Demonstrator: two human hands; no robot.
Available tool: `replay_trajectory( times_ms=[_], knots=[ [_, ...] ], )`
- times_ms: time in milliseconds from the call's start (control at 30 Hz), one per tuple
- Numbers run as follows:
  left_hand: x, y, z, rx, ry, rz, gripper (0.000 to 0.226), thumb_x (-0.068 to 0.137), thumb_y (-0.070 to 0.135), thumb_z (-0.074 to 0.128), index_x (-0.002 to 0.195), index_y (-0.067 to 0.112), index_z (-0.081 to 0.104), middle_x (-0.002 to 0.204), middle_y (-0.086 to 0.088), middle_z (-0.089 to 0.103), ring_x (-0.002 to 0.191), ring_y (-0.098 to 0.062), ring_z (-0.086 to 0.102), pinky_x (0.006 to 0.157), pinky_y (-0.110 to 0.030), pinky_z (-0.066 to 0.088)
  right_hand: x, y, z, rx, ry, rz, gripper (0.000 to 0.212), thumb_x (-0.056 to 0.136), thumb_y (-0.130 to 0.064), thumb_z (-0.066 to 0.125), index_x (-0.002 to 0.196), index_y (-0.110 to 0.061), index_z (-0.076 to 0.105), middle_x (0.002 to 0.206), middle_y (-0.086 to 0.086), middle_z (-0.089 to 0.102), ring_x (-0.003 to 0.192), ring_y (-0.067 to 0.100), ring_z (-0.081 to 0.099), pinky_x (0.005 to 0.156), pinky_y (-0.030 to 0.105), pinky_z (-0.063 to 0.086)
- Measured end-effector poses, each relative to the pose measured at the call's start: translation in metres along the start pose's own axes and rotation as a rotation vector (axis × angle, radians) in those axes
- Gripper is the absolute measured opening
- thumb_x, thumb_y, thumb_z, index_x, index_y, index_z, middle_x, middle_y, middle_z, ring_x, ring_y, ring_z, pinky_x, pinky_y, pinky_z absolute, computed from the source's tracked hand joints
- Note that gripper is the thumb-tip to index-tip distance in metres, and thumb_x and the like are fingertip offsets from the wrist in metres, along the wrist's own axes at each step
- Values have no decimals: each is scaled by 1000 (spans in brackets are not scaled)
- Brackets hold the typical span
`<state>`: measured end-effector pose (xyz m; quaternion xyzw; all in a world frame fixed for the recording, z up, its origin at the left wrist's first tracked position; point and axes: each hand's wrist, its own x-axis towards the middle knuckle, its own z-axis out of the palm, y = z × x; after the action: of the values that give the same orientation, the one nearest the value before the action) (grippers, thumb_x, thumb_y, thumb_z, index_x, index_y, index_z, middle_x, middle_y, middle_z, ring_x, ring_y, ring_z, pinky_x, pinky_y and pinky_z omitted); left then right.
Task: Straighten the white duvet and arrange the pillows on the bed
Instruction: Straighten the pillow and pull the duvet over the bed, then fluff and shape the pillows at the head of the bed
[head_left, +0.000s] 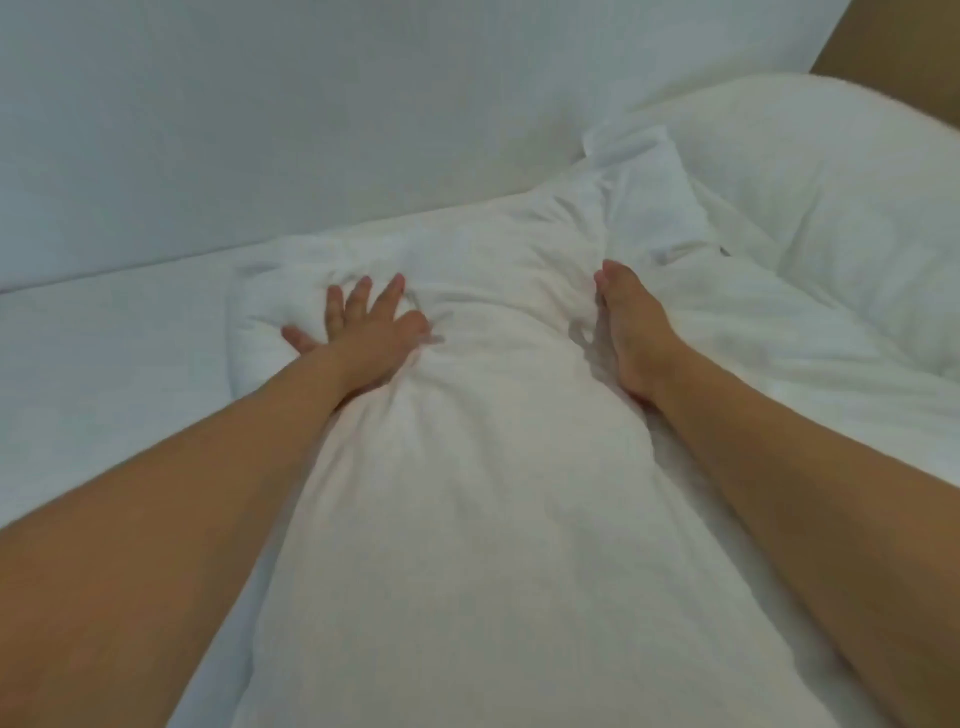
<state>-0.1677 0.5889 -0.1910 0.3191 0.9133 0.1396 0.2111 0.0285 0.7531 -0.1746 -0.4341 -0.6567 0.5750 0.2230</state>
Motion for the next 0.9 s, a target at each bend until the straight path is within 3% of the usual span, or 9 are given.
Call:
replay_trajectory(
  times_ms=[67, 133, 200, 333, 467, 567, 667, 767, 900],
  knots=[
    [-61, 13, -13, -16, -44, 208, 67, 90, 64, 35, 151, 39, 21, 162, 10, -8, 147, -16, -15, 116, -55, -12, -71, -4, -22, -149, -206, -124, 27, 99, -40, 44, 125, -34, 47, 126, -9, 44, 119, 10, 43, 95, 22, 40],
    [-166, 28, 15, 187, -132, 414, 56, 99, 53, 30, 150, 47, 6, 150, 29, -23, 143, -7, -21, 114, -52, -12, -135, 11, -49, -617, -329, -237, 52, 98, -47, 41, 147, -35, 26, 148, -13, 30, 139, 6, 23, 116, 29, 16],
    [-271, 39, 59, 239, -132, 484, 59, 92, 69, 12, 142, 56, -16, 142, 32, -40, 132, -4, -41, 105, -63, -24, -178, 39, -72, -1006, -307, -382, 64, 94, -60, 30, 152, -36, 17, 158, -16, 13, 146, 4, 6, 119, 30, 0],
    [-294, 44, 122, 342, -12, 412, 70, 88, 72, 3, 150, 42, -13, 155, 19, -28, 138, -12, -38, 99, -71, -22, -208, 68, -80, -902, -17, -496, 72, 86, -59, 29, 145, -18, 39, 152, 2, 37, 141, 16, 31, 115, 29, 16],
    [-304, 57, 116, 293, -42, 233, 66, 91, 70, 8, 151, 44, -2, 159, 20, -16, 144, -10, -24, 103, -69, -19, -228, 50, -85, -777, -3, -458, 48, 91, -41, 41, 127, -11, 55, 138, 12, 50, 129, 31, 45, 106, 41, 37],
    [-382, 59, 117, 177, -85, 131, 70, 89, 71, 9, 152, 42, -3, 160, 18, -11, 146, -10, -18, 108, -67, -13, -286, 58, -138, -971, 65, -391, 59, 87, -50, 40, 137, -18, 47, 150, 4, 36, 137, 21, 32, 112, 41, 20],
    [-481, 62, 132, 189, -83, 249, 89, 75, 84, 5, 151, 40, -10, 159, 18, -16, 145, -11, -21, 110, -66, -12, -344, 89, -216, -1085, 293, -241, 67, 88, -56, 34, 144, -19, 34, 157, 7, 21, 146, 23, 14, 115, 49, -2],
    [-550, 61, 152, 249, -16, 300, 97, 68, 91, 15, 145, 45, -23, 154, 17, -32, 141, -14, -34, 108, -68, -13, -394, 105, -269, -779, 516, 64, 91, 82, -63, 47, 152, -14, 15, 159, 8, 12, 147, 25, 7, 115, 51, 7],
    [-601, 57, 173, 361, 13, 230, 105, 76, 78, 45, 137, 49, -36, 147, 11, -45, 140, -26, -35, 107, -71, 4, -441, 102, -281, 348, 511, 475, 78, 81, -46, 65, 144, -21, 28, 136, 1, 40, 122, 25, 44, 100, 41, 40]
  ],
)
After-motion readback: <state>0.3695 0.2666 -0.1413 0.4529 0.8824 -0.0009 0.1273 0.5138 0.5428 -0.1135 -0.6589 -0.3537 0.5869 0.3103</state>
